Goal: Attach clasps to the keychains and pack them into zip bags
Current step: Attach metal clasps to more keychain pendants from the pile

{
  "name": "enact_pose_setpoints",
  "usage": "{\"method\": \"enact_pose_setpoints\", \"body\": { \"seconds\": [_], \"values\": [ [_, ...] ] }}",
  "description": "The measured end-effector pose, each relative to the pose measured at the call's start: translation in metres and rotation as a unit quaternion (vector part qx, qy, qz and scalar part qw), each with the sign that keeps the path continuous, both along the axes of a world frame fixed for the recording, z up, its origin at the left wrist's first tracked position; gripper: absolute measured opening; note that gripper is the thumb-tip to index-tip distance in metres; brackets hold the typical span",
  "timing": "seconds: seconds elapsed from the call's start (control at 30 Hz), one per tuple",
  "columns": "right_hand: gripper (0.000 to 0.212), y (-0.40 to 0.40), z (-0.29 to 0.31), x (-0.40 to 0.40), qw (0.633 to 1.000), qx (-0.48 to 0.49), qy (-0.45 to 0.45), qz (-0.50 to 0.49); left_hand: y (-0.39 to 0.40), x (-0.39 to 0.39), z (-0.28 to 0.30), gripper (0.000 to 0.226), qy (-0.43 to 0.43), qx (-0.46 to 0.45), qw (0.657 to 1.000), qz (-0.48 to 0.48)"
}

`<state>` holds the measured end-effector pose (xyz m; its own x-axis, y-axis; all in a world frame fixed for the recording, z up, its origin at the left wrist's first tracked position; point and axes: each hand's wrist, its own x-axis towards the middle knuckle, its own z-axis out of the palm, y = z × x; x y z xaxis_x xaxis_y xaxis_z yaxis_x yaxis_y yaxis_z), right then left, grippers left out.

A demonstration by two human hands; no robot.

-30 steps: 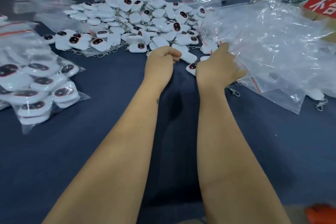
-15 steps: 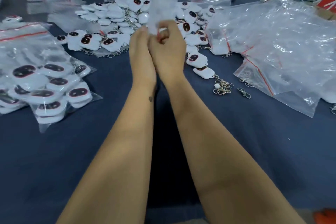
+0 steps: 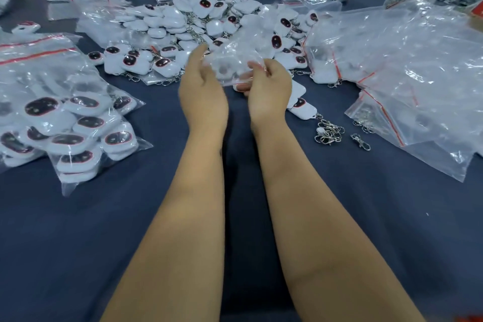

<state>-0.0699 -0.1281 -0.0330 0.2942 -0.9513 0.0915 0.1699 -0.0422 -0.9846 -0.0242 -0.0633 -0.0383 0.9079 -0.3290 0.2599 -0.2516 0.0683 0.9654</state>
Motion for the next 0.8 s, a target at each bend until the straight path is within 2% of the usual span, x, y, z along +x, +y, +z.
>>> {"method": "enact_pose_setpoints", "body": {
  "seconds": [0.03,0.13,0.23,0.3,0.37,0.47,0.57,0.63,0.7,0.73,0.8],
  "values": [
    [0.016,-0.001,0.001,-0.002,1.000,0.015,-0.016,0.000,0.001,0.005,-0.001,0.038,-0.018,0.014,0.999,0.042],
    [0.010,0.004,0.004,-0.008,0.998,-0.026,0.020,0.045,0.002,0.007,-0.003,0.033,-0.035,0.049,0.995,0.082],
    [0.022,0.008,0.007,-0.010,0.979,-0.050,0.073,0.185,0.002,0.012,0.002,0.029,0.076,-0.087,0.987,0.112],
    [0.024,0.006,0.006,-0.012,0.972,-0.043,0.100,0.206,0.008,0.021,0.007,0.036,0.108,-0.139,0.967,0.183],
    [0.021,0.003,0.006,-0.017,0.982,-0.050,0.128,0.128,0.014,0.028,0.011,0.045,0.063,-0.128,0.958,0.247],
    [0.028,-0.008,0.003,-0.022,0.979,-0.069,0.188,-0.047,0.021,0.036,0.015,0.055,-0.017,-0.121,0.951,0.285],
    [0.029,-0.018,0.003,-0.025,0.955,-0.094,0.239,-0.152,0.023,0.044,0.013,0.067,-0.071,-0.026,0.963,0.257],
    [0.035,-0.017,0.003,-0.025,0.927,-0.168,0.297,-0.156,0.024,0.049,0.004,0.068,-0.095,0.130,0.971,0.176],
    [0.043,-0.012,0.001,-0.018,0.907,-0.258,0.328,-0.059,0.026,0.055,-0.007,0.058,-0.109,0.257,0.957,0.081],
    [0.045,-0.009,0.000,-0.014,0.883,-0.302,0.360,0.003,0.026,0.056,-0.008,0.051,-0.113,0.275,0.953,0.057],
    [0.044,-0.005,-0.005,-0.008,0.804,-0.381,0.450,0.072,0.024,0.053,-0.009,0.037,-0.122,0.293,0.947,0.061]
  ]
}}
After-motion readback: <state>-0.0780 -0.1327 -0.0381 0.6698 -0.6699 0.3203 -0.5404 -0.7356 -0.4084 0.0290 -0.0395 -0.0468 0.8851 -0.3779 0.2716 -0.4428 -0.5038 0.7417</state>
